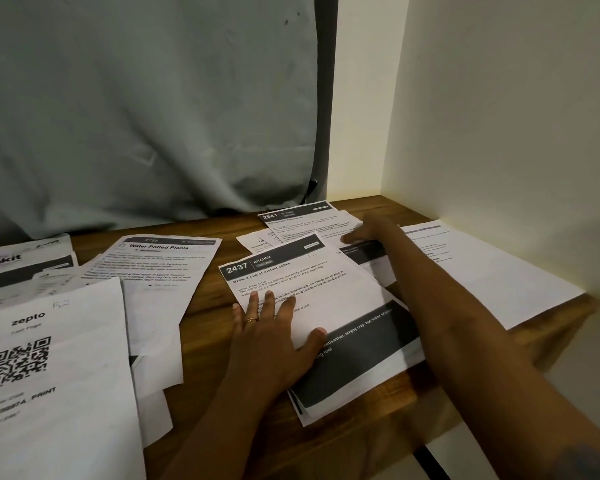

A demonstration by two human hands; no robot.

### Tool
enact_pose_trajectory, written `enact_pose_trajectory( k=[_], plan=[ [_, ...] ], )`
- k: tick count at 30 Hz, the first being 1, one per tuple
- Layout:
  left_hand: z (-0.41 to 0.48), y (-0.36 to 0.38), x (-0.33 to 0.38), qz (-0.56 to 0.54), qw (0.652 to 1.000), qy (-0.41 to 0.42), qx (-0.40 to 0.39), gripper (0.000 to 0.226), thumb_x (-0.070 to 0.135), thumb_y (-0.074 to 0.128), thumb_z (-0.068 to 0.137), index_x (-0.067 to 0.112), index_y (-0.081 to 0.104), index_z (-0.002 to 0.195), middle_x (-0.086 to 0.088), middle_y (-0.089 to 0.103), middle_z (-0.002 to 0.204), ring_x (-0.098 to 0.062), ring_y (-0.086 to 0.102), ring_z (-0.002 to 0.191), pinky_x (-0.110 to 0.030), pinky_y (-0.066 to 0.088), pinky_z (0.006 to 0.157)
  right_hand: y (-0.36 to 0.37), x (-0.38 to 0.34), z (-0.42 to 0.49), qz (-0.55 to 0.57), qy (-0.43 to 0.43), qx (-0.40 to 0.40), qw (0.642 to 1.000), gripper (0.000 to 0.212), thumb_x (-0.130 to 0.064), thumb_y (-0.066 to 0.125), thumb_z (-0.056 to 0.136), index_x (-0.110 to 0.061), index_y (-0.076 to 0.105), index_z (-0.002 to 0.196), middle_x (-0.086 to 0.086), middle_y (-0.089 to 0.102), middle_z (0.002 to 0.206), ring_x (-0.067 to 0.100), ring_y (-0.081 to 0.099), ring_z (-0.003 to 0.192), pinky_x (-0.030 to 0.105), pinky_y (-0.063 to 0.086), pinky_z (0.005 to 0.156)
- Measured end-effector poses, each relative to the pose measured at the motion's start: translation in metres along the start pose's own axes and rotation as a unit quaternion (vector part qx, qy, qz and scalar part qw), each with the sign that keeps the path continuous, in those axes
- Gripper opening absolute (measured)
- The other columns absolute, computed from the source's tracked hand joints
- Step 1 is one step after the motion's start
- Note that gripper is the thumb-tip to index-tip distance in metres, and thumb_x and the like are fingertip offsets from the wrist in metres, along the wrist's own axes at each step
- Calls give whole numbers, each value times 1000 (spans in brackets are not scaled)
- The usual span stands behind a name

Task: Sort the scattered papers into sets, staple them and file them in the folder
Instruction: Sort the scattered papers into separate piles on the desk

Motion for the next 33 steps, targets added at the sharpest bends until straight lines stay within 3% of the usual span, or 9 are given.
enact_pose_trajectory(
  k=[5,7,10,16,22,26,28,31,33],
  plan=[
    [1,0,0,0,1000,0,-4,82,75,22,85,32,8,153,-5,1,162,-26,-5,149,-49,-3,119,-13,-3,3,52,1,50,997,60,-32,76,79,-3,52,127,15,55,131,35,48,124,49,32,110],
    [0,0,0,-2,1000,-1,-4,82,75,22,85,32,8,153,-5,1,162,-26,-4,149,-49,-4,119,-21,-5,2,96,-20,103,990,41,-23,70,85,-2,59,119,15,61,121,31,56,112,36,43,98],
    [-1,-1,1,-3,1000,0,3,81,75,22,85,32,8,153,-4,2,162,-26,-3,149,-48,-4,118,-32,-12,-3,190,-48,140,971,32,-23,64,89,-4,62,114,14,65,114,30,62,99,34,48,86],
    [-2,-1,0,-33,999,-1,7,77,72,25,88,32,12,153,-3,5,162,-24,-1,149,-45,-4,118,-79,-28,-41,330,-125,288,890,26,-21,54,96,-6,61,116,12,64,120,28,63,101,26,49,82],
    [-1,-5,-3,-143,989,-6,23,73,68,30,91,30,17,152,-1,8,162,-21,1,149,-42,-6,118,-128,-41,-98,392,-186,380,817,23,-22,49,98,-5,61,108,7,67,111,14,60,81,6,47,62],
    [-11,-18,-7,-261,961,-21,84,70,63,36,93,27,23,151,-1,15,160,-21,8,148,-40,-3,118,-151,-46,-145,435,-206,421,769,22,-20,51,97,-2,61,106,3,64,100,13,59,82,5,46,63],
    [-19,-27,-11,-333,935,-34,119,66,57,41,94,26,25,150,-2,20,159,-22,16,147,-42,13,120,-155,-50,-162,453,-193,431,756,22,-18,52,94,-2,61,105,7,66,101,16,60,85,6,43,63],
    [-37,-43,-17,-398,900,-44,176,64,51,43,95,24,23,151,-1,27,156,-22,30,141,-28,38,104,-145,-59,-176,477,-157,397,769,21,-15,56,91,-2,62,105,11,67,107,16,59,87,3,41,59],
    [-55,-57,-24,-418,879,-45,224,64,48,43,96,24,20,151,1,28,155,-20,34,139,-20,35,98,-130,-69,-183,489,-137,348,788,22,-15,58,90,-3,63,107,8,65,108,15,58,88,7,41,55]
  ],
)
Point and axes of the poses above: each hand's wrist, its own z-axis towards the middle knuckle, its own y-axis out of the palm, x = y × z, the point moved 6 cm from there along z, towards the middle knuckle
